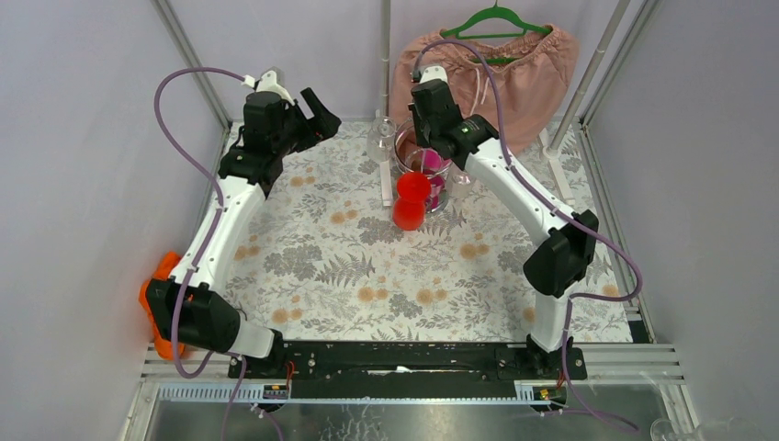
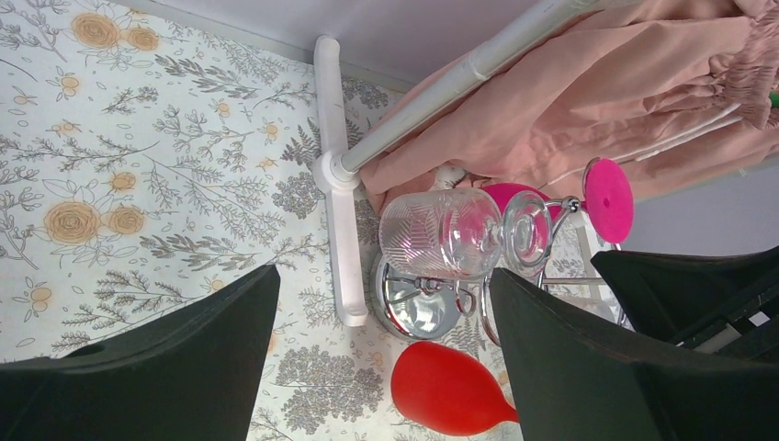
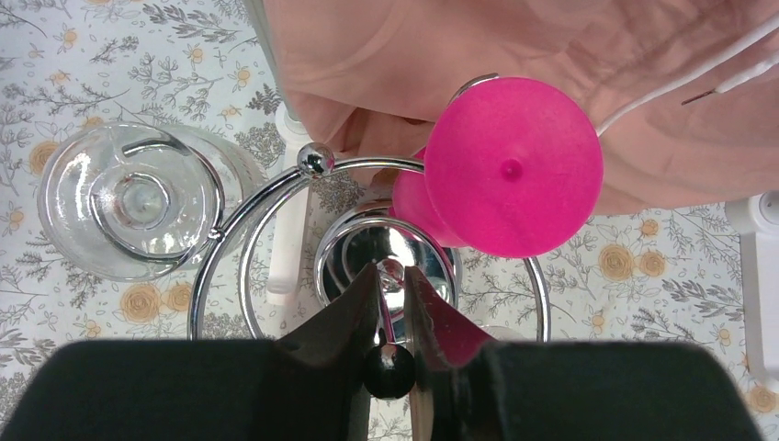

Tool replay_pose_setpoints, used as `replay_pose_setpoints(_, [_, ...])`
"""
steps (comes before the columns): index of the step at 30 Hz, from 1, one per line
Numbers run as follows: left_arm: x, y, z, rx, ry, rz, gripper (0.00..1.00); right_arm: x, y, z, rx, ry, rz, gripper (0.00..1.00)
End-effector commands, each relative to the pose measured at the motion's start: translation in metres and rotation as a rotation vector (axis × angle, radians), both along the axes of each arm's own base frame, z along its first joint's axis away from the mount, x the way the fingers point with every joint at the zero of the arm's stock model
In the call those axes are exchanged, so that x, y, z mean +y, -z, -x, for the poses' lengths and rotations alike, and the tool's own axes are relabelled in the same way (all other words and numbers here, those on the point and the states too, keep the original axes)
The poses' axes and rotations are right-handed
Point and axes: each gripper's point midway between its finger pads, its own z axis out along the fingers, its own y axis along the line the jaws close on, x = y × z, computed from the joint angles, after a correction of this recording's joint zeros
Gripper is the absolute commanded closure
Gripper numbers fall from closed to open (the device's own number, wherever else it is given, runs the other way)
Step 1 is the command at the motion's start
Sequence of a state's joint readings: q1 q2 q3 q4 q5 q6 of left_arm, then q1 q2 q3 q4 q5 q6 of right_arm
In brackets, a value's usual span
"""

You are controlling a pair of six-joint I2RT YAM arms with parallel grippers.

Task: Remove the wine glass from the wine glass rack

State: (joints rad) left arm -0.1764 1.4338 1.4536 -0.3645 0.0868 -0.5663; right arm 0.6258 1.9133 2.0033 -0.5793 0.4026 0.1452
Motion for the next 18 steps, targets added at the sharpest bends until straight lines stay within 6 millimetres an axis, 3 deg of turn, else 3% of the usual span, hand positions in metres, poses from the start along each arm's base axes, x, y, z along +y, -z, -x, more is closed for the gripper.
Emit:
replay_pose_setpoints(1, [-0.002,-0.011,0.009,-0.03,0.011,0.003,0.08,-0.007,-0.065,0.015,-0.135,0.004,-0.052,1.0])
replay_pose_setpoints(9, [-0.002,-0.013,0.015,-0.039,0.011,0.0,0.08,0.0,-0.082,0.022,-0.151,-0.019,-0.059,1.0])
replay_pose_setpoints(16, [0.0,-0.015,0.019,-0.047,0.006,-0.009,0.08,0.002,-0.107,0.02,-0.187,-0.021,-0.056,1.0])
replay_pose_setpoints(18, [0.001,-0.015,0.02,-0.049,0.003,-0.013,0.08,0.003,-0.106,0.017,-0.179,-0.021,-0.04,1.0])
